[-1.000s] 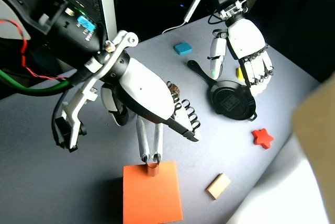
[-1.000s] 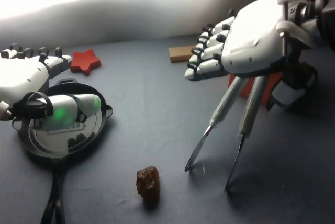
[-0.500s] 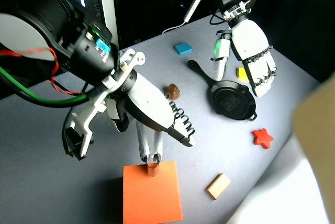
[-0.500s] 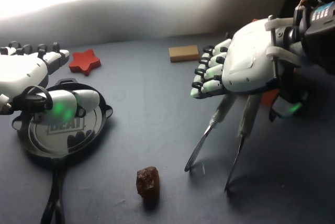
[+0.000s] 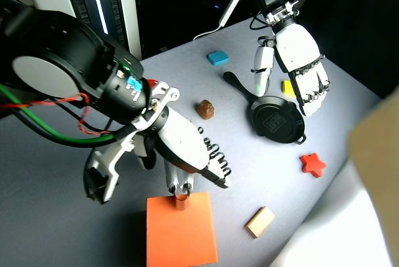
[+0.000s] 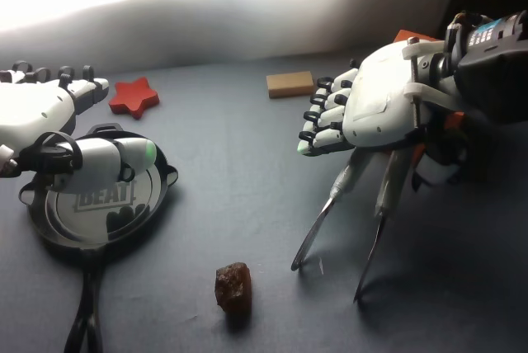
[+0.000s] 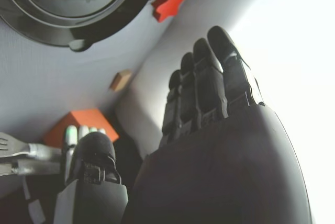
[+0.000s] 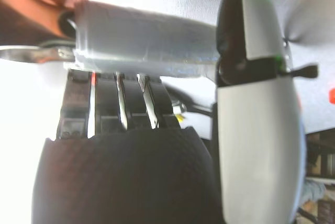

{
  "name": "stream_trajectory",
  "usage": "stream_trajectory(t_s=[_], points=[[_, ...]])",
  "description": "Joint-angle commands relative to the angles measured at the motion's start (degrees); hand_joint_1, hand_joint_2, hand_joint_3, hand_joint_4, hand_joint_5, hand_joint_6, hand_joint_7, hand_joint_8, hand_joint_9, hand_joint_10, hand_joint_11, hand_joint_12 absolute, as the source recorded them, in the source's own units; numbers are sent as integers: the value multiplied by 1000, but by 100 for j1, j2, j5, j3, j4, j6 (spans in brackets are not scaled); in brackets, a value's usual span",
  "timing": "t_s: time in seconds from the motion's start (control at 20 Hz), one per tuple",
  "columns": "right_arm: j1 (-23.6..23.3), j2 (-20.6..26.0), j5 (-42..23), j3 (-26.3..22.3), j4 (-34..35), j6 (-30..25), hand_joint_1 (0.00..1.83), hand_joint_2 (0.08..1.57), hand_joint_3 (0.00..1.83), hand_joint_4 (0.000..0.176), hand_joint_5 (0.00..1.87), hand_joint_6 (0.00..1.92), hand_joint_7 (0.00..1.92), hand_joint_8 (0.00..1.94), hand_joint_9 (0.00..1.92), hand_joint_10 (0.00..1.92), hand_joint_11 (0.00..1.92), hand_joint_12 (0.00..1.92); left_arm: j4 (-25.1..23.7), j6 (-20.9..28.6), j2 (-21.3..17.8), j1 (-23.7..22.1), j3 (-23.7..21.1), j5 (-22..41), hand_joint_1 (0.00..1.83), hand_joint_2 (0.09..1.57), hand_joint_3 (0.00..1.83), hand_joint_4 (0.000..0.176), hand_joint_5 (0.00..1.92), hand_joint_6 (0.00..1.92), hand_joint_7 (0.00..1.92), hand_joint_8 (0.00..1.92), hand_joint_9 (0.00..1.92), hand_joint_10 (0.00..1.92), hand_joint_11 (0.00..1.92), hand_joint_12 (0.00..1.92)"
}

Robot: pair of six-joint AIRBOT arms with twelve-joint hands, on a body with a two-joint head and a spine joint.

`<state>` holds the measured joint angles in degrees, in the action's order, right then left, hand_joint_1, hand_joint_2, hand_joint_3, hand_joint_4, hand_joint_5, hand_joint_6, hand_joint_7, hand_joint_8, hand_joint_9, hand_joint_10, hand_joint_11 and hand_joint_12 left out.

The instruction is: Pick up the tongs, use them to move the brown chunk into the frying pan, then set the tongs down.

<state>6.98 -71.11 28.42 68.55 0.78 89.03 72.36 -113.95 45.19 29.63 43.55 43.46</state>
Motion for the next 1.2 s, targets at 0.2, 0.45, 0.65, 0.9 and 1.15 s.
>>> stream_trajectory(t_s=[0.2,0.45,0.65,0.9,1.15], points=[[106,-83,-524,171,-35,24,1088,935,0,0,0,0,0,0,0,0,0,0,-337,-34,-32,-67,9,412,0,1199,0,6,135,3,181,2,194,0,0,686],[216,-200,-588,266,-37,91,1083,936,0,0,0,0,0,0,0,0,0,0,-393,-34,-47,-115,26,412,0,1203,0,2,138,5,207,6,223,7,0,721],[249,-234,-631,324,-37,118,1077,937,0,0,0,0,0,0,0,0,0,0,-393,-1,-48,-73,29,412,0,1203,0,7,141,2,205,0,216,1,0,722],[314,-235,-648,342,-37,161,1096,936,0,0,0,0,0,0,0,0,0,0,-372,0,-49,-43,7,412,0,1188,0,16,142,2,200,0,217,1,0,732],[333,-234,-647,342,-37,95,1099,986,17,0,0,0,2,1,0,0,0,0,-373,-5,-53,16,10,412,0,1200,1,12,151,4,238,3,246,3,0,752]])
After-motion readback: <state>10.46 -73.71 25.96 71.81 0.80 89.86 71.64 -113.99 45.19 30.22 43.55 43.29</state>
